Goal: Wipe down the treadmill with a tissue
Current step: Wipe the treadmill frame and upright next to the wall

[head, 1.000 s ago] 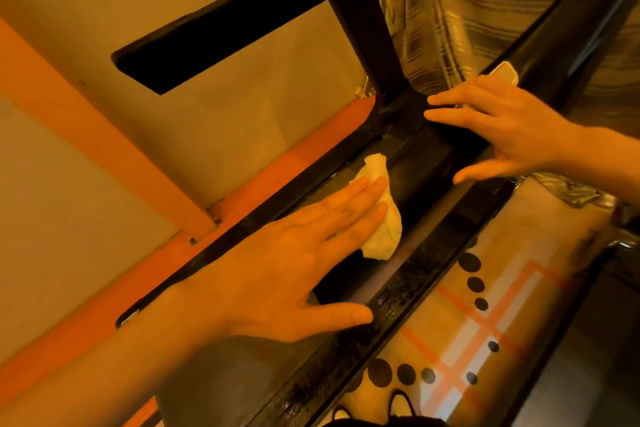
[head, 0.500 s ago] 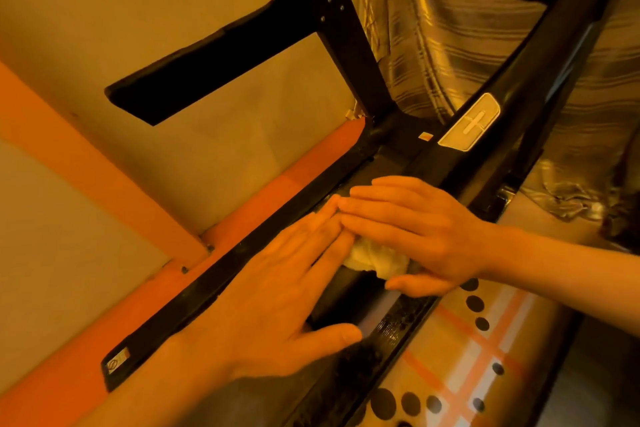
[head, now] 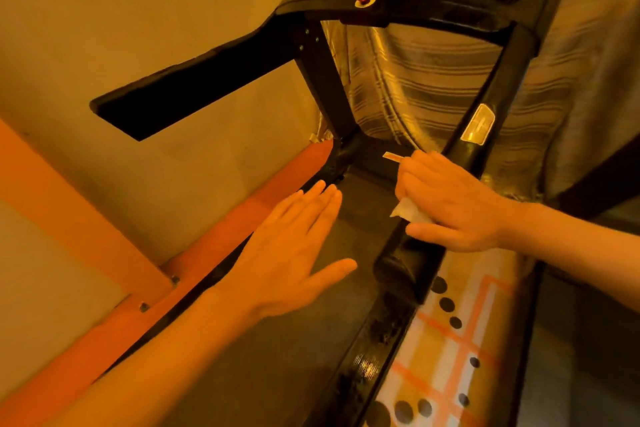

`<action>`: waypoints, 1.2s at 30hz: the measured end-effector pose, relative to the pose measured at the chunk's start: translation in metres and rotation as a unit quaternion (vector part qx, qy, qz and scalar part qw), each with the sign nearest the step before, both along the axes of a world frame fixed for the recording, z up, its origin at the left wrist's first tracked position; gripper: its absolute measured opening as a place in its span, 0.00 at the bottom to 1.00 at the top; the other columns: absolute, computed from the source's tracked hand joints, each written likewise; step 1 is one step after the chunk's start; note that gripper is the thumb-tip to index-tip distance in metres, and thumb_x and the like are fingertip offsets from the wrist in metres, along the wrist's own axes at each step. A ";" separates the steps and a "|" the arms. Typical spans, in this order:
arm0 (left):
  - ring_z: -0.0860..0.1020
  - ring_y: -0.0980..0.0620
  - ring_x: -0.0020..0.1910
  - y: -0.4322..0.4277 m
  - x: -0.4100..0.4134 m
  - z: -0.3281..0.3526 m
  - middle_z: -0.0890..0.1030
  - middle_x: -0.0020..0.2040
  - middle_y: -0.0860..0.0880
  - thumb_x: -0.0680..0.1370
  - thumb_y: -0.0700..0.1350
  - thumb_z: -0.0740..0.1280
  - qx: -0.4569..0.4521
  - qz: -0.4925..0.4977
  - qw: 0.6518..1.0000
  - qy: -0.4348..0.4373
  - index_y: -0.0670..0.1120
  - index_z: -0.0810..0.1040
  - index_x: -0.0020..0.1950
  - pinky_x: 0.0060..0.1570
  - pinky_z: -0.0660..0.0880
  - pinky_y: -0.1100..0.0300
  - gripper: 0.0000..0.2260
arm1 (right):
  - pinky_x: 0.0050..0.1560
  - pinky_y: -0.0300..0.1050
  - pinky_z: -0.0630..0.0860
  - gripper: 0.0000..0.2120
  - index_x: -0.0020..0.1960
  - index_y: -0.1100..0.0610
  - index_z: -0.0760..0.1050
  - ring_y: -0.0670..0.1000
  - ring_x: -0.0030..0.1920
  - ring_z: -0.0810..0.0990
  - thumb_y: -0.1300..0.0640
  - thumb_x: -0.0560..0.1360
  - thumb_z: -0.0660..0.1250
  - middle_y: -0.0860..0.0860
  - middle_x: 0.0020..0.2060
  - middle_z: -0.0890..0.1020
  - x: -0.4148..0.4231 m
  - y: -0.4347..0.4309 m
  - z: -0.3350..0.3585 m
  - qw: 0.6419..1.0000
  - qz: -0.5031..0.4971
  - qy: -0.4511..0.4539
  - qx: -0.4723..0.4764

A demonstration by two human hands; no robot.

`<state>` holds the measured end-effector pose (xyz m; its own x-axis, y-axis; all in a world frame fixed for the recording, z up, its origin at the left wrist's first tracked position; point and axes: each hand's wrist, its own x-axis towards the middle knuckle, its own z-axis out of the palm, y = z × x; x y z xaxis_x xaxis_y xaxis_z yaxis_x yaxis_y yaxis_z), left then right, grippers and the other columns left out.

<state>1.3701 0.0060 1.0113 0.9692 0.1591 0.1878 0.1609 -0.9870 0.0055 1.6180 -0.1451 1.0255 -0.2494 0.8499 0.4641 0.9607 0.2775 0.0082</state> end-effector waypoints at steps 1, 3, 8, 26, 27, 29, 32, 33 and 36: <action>0.48 0.51 0.83 0.008 -0.003 0.000 0.54 0.84 0.46 0.79 0.73 0.34 -0.006 0.008 1.000 0.013 0.46 0.53 0.85 0.81 0.42 0.56 0.44 | 0.44 0.57 0.68 0.29 0.49 0.58 0.72 0.54 0.43 0.68 0.34 0.84 0.47 0.53 0.45 0.72 -0.007 0.004 0.007 1.000 -0.010 -0.009 0.003; 0.44 0.52 0.84 0.023 -0.009 0.002 0.50 0.85 0.48 0.74 0.75 0.27 -0.016 0.025 0.999 0.044 0.50 0.49 0.85 0.81 0.42 0.54 0.47 | 0.44 0.52 0.64 0.31 0.49 0.59 0.72 0.54 0.43 0.66 0.32 0.83 0.48 0.54 0.45 0.72 -0.019 0.017 0.018 0.999 -0.027 -0.030 0.020; 0.48 0.49 0.84 0.064 -0.028 0.011 0.52 0.85 0.47 0.69 0.75 0.22 -0.021 0.088 0.995 0.035 0.51 0.53 0.85 0.82 0.46 0.50 0.53 | 0.44 0.51 0.64 0.29 0.50 0.59 0.71 0.52 0.44 0.66 0.32 0.81 0.51 0.54 0.45 0.71 -0.049 0.089 0.039 0.993 -0.065 -0.096 0.028; 0.57 0.44 0.82 0.380 -0.028 -0.005 0.61 0.83 0.42 0.76 0.69 0.33 -0.010 0.239 0.971 0.023 0.46 0.70 0.79 0.80 0.47 0.50 0.46 | 0.45 0.54 0.67 0.31 0.48 0.61 0.73 0.61 0.46 0.74 0.33 0.80 0.52 0.59 0.44 0.75 -0.036 0.481 -0.025 0.975 -0.205 -0.080 0.027; 0.57 0.44 0.82 0.405 -0.020 -0.001 0.61 0.83 0.42 0.76 0.69 0.33 -0.020 0.240 0.970 0.033 0.46 0.70 0.79 0.80 0.47 0.50 0.45 | 0.45 0.54 0.66 0.30 0.47 0.61 0.72 0.61 0.46 0.74 0.33 0.80 0.52 0.59 0.44 0.75 -0.026 0.506 -0.024 0.974 -0.219 -0.056 0.021; 0.57 0.44 0.82 0.450 -0.001 0.014 0.62 0.82 0.42 0.77 0.70 0.33 -0.029 0.233 0.971 0.054 0.46 0.70 0.79 0.80 0.47 0.49 0.45 | 0.46 0.53 0.65 0.30 0.47 0.61 0.72 0.60 0.47 0.73 0.33 0.80 0.52 0.59 0.44 0.74 -0.005 0.546 -0.016 0.970 -0.244 -0.018 0.007; 0.57 0.45 0.82 0.501 0.028 0.048 0.63 0.82 0.43 0.77 0.71 0.29 -0.035 0.221 0.971 0.082 0.47 0.70 0.78 0.81 0.47 0.48 0.47 | 0.47 0.54 0.67 0.32 0.49 0.62 0.73 0.61 0.49 0.74 0.33 0.80 0.52 0.59 0.46 0.75 0.020 0.582 0.011 0.962 -0.268 0.022 -0.037; 0.56 0.45 0.83 0.513 0.038 0.062 0.62 0.82 0.44 0.76 0.71 0.28 -0.038 0.224 0.970 0.090 0.47 0.69 0.79 0.81 0.47 0.49 0.48 | 0.47 0.55 0.68 0.32 0.49 0.62 0.73 0.62 0.49 0.74 0.33 0.79 0.52 0.59 0.46 0.76 0.028 0.591 0.024 0.961 -0.272 0.033 -0.045; 0.55 0.45 0.83 0.539 0.068 0.109 0.60 0.83 0.44 0.73 0.72 0.24 -0.039 0.216 0.968 0.120 0.48 0.64 0.82 0.82 0.47 0.48 0.51 | 0.47 0.53 0.68 0.32 0.50 0.62 0.74 0.61 0.50 0.75 0.32 0.79 0.52 0.59 0.47 0.77 0.051 0.610 0.067 0.957 -0.279 0.055 -0.053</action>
